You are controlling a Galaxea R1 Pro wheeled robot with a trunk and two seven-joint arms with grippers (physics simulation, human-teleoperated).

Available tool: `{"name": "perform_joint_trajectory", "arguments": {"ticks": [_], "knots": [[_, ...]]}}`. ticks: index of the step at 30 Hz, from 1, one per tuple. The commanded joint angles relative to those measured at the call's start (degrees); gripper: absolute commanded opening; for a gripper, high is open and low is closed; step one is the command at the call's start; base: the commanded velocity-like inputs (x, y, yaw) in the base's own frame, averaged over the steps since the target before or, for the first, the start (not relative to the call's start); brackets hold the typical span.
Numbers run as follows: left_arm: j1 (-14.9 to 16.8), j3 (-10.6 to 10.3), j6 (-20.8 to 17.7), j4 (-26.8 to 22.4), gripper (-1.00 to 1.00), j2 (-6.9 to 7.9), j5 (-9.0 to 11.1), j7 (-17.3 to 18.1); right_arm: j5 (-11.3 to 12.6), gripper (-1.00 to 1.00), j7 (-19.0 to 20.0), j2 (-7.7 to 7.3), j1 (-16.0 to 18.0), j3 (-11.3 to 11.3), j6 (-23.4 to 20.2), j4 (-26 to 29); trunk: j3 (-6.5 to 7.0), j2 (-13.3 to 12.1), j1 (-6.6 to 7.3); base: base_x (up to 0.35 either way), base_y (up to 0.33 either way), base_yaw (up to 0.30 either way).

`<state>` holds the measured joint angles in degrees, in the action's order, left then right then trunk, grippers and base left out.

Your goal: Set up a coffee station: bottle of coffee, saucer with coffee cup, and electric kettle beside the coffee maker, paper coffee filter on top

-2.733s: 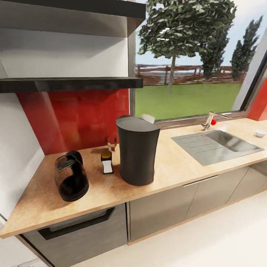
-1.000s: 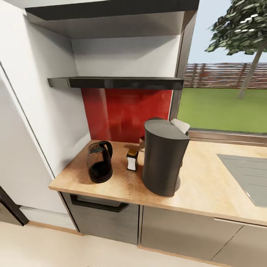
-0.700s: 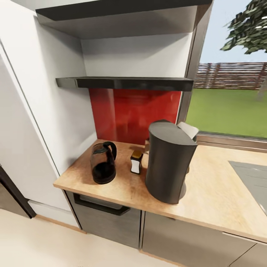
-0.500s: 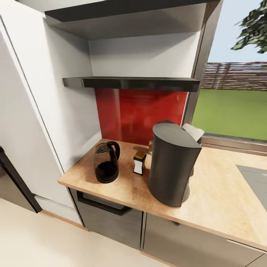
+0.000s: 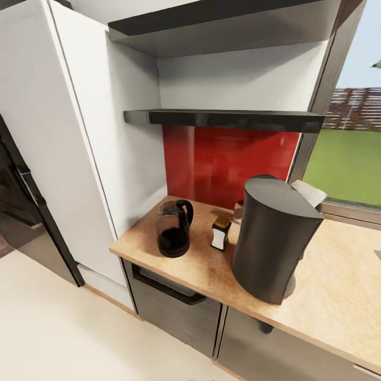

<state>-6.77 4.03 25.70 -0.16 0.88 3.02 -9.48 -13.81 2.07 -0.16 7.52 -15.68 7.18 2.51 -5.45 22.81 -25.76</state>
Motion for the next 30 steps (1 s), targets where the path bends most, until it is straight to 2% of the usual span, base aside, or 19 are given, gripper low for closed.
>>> {"name": "perform_joint_trajectory", "arguments": {"ticks": [1, 6, 16, 30], "knots": [[0.0, 0.4, 0.2, 0.0, 1.0, 0.03, 0.1, 0.1, -0.4, 1.0, 0.2, -0.02, 0.0, -0.5, 0.2, 0.0, -0.11, 0.1, -0.02, -0.158, 0.0, 0.277], [0.1, 0.4, 0.0, 0.0, 1.0, 0.32, 0.2, 0.0, -0.4, 1.0, 0.2, 0.06, 0.0, -0.5, 0.2, 0.0, -0.11, 0.1, -0.02, -0.197, 0.0, 0.277], [0.3, 0.4, 0.1, 0.0, 1.0, 0.44, 0.2, 0.0, -0.5, 1.0, 0.2, 0.2, 0.0, -0.5, 0.2, 0.0, -0.11, 0.1, -0.02, -0.017, 0.0, 0.277], [0.3, 0.4, 0.1, 0.0, 1.0, 0.6, 0.2, 0.1, -0.7, 1.0, 0.3, 0.27, 0.0, -0.4, 0.2, 0.2, -0.11, 0.1, -0.02, 0.0, 0.0, 0.026]]}}
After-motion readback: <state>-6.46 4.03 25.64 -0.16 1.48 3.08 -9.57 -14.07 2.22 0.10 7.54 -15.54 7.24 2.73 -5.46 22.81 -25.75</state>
